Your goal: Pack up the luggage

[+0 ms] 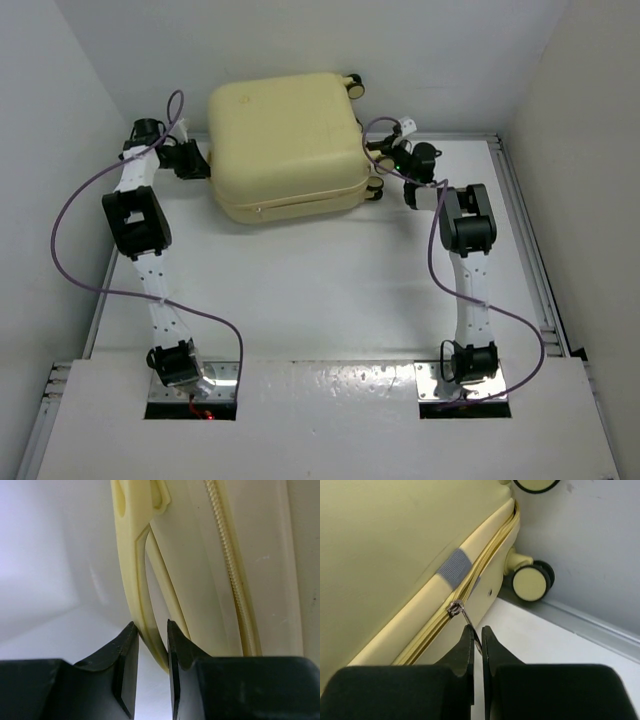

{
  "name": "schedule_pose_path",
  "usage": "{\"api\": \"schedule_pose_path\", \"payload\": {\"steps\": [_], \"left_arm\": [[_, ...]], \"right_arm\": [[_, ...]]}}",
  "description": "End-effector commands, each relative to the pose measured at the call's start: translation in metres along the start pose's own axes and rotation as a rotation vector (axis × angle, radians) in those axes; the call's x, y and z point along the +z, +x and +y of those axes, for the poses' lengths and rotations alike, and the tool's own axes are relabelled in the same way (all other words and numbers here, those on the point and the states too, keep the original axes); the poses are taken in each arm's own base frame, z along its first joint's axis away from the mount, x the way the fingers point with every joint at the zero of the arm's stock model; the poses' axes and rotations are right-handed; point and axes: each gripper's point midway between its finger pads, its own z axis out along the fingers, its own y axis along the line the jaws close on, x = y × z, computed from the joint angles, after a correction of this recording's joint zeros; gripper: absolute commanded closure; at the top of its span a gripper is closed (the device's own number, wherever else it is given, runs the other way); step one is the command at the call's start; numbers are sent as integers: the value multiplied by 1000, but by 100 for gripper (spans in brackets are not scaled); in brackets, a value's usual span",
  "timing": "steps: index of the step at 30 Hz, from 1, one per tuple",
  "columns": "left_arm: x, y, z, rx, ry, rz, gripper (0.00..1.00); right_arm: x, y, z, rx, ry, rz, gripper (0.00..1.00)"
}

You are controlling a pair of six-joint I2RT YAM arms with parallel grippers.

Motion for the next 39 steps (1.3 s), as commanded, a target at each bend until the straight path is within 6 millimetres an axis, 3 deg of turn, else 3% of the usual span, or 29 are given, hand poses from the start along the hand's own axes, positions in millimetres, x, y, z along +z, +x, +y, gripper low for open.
{"api": "schedule_pose_path", "payload": {"steps": [1, 2, 3, 4, 5, 7, 8, 9, 10, 12, 14, 15, 16, 18, 19, 21, 22, 23, 27, 28, 29, 30, 31, 35, 37, 38, 39], "left_arm": [[-31, -52, 135, 258, -439, -178, 100], [-31, -58, 127, 257, -434, -196, 93], [-30, -58, 125, 247, -420, -200, 75], [-36, -67, 112, 251, -387, -225, 41], [-39, -73, 108, 250, -389, -247, 26], [-47, -84, 94, 210, -363, -296, 9], [-54, -93, 85, 216, -351, -327, 1], [-74, -119, 68, 217, -349, -412, 1], [-84, -132, 59, 217, -346, -456, 1], [-117, -168, 32, 256, -341, -572, 1], [-148, -196, 12, 274, -359, -663, 1], [-162, -207, 4, 281, -373, -708, 1], [-188, -220, -15, 310, -388, -762, 1], [-206, -223, -23, 300, -422, -797, 1], [-227, -227, -39, 315, -431, -828, 1], [-240, -217, -33, 282, -458, -825, 1], [-245, -210, -29, 256, -464, -816, 1], [-248, -203, -36, 241, -453, -801, 1], [-235, -161, -35, 185, -415, -674, 1], [-242, -155, -48, 189, -402, -672, 1], [-241, -146, -52, 206, -389, -647, 1], [-232, -130, -53, 200, -358, -604, 1], [-237, -122, -64, 204, -344, -587, 1], [-232, -83, -76, 205, -304, -489, 1], [-226, -59, -77, 185, -294, -428, 1], [-234, -57, -85, 215, -300, -437, 1], [-233, -43, -80, 201, -306, -416, 1]], "right_arm": [[-15, -47, -120, -66, 401, -142, 100], [-9, -53, -124, -86, 396, -167, 100], [3, -48, -106, -86, 356, -164, 100], [6, -46, -103, -88, 341, -166, 100], [6, -43, -100, -86, 331, -161, 100], [8, -52, -79, -94, 280, -169, 100], [5, -44, -70, -89, 264, -156, 100], [2, -58, -52, -95, 214, -173, 100], [1, -62, -44, -98, 195, -184, 100], [-8, -53, -15, -88, 132, -157, 100], [-7, -77, 16, -100, 59, -197, 100], [-17, -60, 25, -80, 48, -171, 100], [-15, -70, 46, -86, -7, -184, 100], [-23, -69, 67, -74, -50, -183, 100], [-25, -77, 82, -72, -82, -193, 100], [-26, -79, 102, -60, -123, -202, 100], [-26, -81, 122, -56, -173, -206, 100], [-26, -85, 135, -54, -202, -217, 100], [-30, -92, 189, -30, -325, -240, 100], [-32, -95, 195, -18, -341, -249, 100], [-33, -96, 219, -10, -392, -249, 100], [-36, -98, 226, -8, -407, -251, 100], [-39, -98, 240, 12, -439, -251, 100], [-51, -103, 282, 51, -523, -245, 100], [-59, -102, 311, 73, -579, -238, 100], [-65, -109, 333, 91, -623, -248, 100], [-68, -109, 340, 102, -636, -242, 100]]}}
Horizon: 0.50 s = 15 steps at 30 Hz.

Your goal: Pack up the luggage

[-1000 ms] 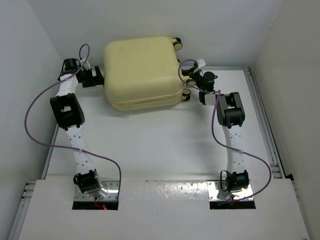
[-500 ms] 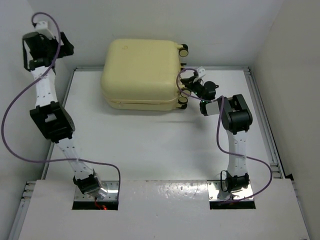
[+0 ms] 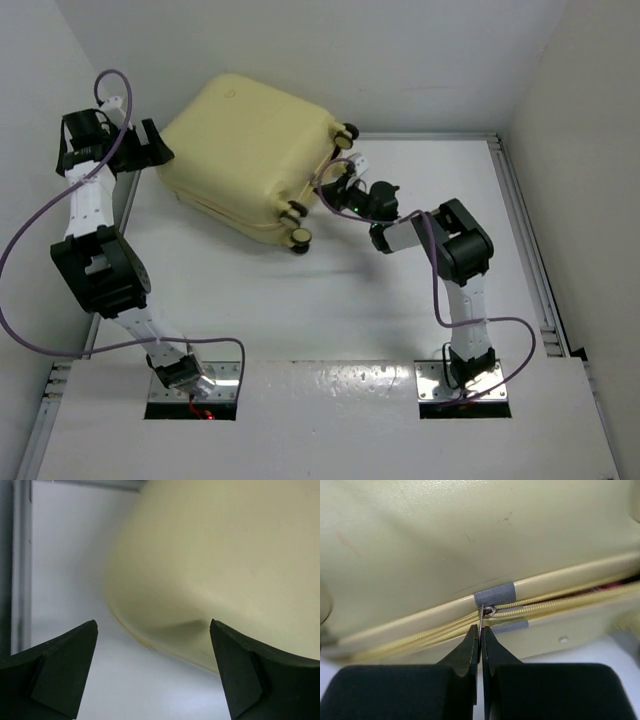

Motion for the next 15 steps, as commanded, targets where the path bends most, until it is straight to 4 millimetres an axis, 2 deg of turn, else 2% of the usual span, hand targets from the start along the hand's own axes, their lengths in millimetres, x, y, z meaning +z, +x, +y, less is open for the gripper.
{"api": "schedule_pose_path", "payload": {"steps": [1, 2, 4, 5, 6, 7, 8, 9, 11, 13, 15], "left_arm": [[-46, -5, -25, 80, 37, -29, 1], [-53, -3, -25, 85, 43, -34, 1], [-68, 5, -34, 95, 64, -41, 1], [-72, 18, -33, 73, 69, -19, 1], [-84, 16, -49, 86, 125, -43, 1], [-91, 21, -52, 83, 146, -38, 1], [-97, 28, -60, 70, 172, -21, 1], [-100, 39, -68, 66, 207, -5, 1], [-116, 47, -80, 68, 231, 14, 1], [-120, 58, -84, 57, 249, 47, 1], [-128, 71, -88, 57, 257, 96, 1]], "right_arm": [[1, -84, 145, -52, -431, -229, 100], [1, -82, 167, -40, -469, -225, 100], [-1, -80, 175, -25, -463, -211, 100], [2, -79, 180, -27, -435, -201, 100], [-1, -76, 180, -26, -418, -189, 100], [-3, -65, 177, -38, -391, -154, 100], [-1, -56, 163, -46, -310, -126, 100], [-2, -61, 159, -59, -285, -128, 100], [-7, -44, 145, -84, -210, -63, 100], [-8, -42, 129, -98, -133, -46, 100], [-10, -36, 125, -113, -101, -28, 100]]}}
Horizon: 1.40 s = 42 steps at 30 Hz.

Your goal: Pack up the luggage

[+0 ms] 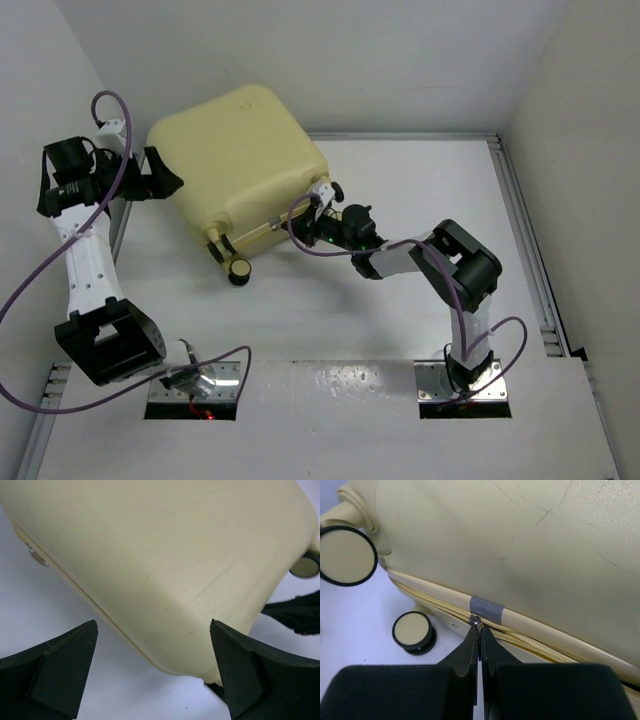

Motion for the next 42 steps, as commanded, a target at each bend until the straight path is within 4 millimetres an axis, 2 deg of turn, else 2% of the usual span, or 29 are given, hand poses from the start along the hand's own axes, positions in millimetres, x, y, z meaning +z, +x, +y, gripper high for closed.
{"api": "schedule_pose_path", "payload": {"steps": [1, 2, 5, 7, 8, 10, 11, 15, 20, 21, 23, 24, 29, 35, 40, 42], "left_arm": [[-9, 31, -18, -18, 78, 99, 1], [-12, 42, -21, -39, 87, 140, 1], [-17, 52, -23, -29, 88, 184, 1], [-16, 67, -27, -39, 104, 248, 1], [-15, 68, -27, -32, 99, 255, 1], [-14, 71, -28, -20, 98, 270, 1], [-14, 71, -28, -20, 98, 270, 1], [-14, 70, -28, -1, 97, 260, 1], [-13, 67, -25, 13, 85, 249, 1], [-15, 66, -27, 9, 82, 242, 1], [-13, 62, -25, 20, 79, 229, 1], [-12, 60, -22, 30, 68, 221, 1], [-12, 59, -21, 34, 55, 210, 1], [-13, 57, -17, 35, 46, 200, 1], [-11, 63, -13, 21, 41, 208, 1], [-12, 65, -14, 29, 42, 209, 1]], "right_arm": [[-8, -47, -31, -103, 145, -114, 100], [-9, -45, -32, -111, 149, -107, 100], [-10, -37, -27, -124, 146, -91, 100], [-16, -31, -21, -133, 127, -85, 100], [-20, -24, -19, -128, 121, -69, 100], [-24, -24, -11, -139, 86, -70, 100], [-30, -15, -7, -138, 74, -50, 100], [-33, -6, 3, -140, 44, -31, 100], [-18, 3, 7, -131, 26, -9, 100], [-11, -5, 5, -139, 33, -27, 100], [-6, 6, 1, -123, 46, 5, 100], [1, 2, -3, -120, 57, -2, 100], [12, 11, -3, -116, 42, 25, 100], [14, 24, -4, -108, 48, 77, 100], [17, 18, -10, -95, 95, 62, 100], [18, 13, -11, -98, 102, 44, 93]]}}
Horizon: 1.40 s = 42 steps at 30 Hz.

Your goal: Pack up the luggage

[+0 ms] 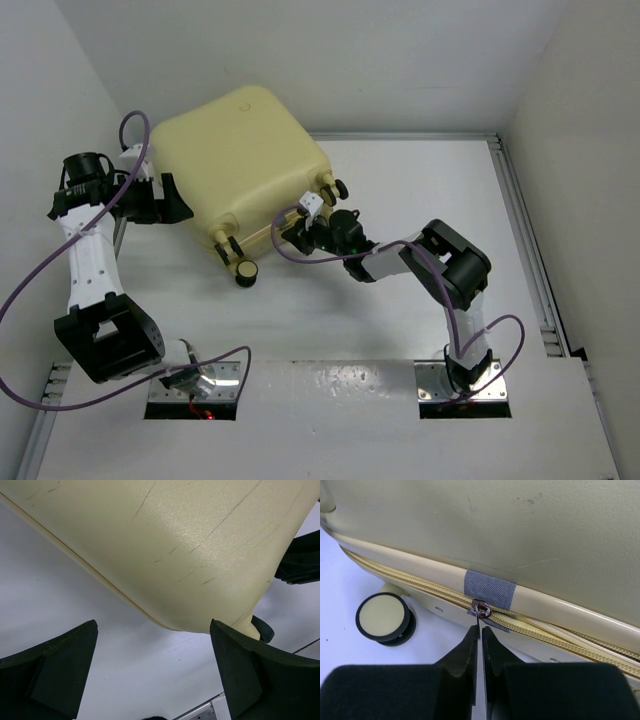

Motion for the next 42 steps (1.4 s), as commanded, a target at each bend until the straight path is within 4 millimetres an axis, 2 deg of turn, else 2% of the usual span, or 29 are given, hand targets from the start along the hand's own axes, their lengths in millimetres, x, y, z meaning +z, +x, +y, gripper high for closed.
{"api": "schedule_pose_path", "payload": {"steps": [1, 5, 11, 14, 19, 25, 29, 33, 35, 37, 38, 40, 41, 42], "left_arm": [[-7, -6, -2, 37, -11, -41, 1], [-7, -8, -2, 43, -14, -47, 1], [-5, -9, 0, 34, -13, -47, 1], [-5, -11, 1, 31, -15, -54, 1], [-5, -8, -1, 31, -15, -54, 1], [-3, 11, -5, 13, -1, -12, 1], [-9, 30, -16, 1, 33, 52, 1], [-18, 34, -26, -1, 54, 60, 1], [-23, 37, -32, 8, 72, 71, 1], [-28, 33, -41, 17, 91, 49, 1], [-28, 33, -41, 17, 91, 49, 1], [-32, 29, -43, 32, 84, 33, 1], [-32, 29, -43, 32, 84, 33, 1], [-32, 30, -42, 21, 74, 38, 1]], "right_arm": [[10, -37, -5, -21, 36, -106, 90], [10, -43, -5, -15, 36, -130, 78], [10, -46, -5, -6, 39, -144, 77], [10, -46, -4, -12, 35, -151, 85], [12, -55, -5, -7, 37, -182, 82], [11, -69, -3, -37, 23, -228, 100], [12, -75, 1, -58, 12, -239, 100], [24, -84, 10, -80, -1, -241, 100], [31, -74, 15, -79, -12, -221, 100], [40, -84, 20, -92, -14, -247, 100], [47, -79, 22, -92, -16, -241, 100], [54, -89, 28, -102, -24, -263, 100], [59, -81, 30, -98, -19, -250, 100], [62, -86, 31, -104, -19, -262, 100]]}}
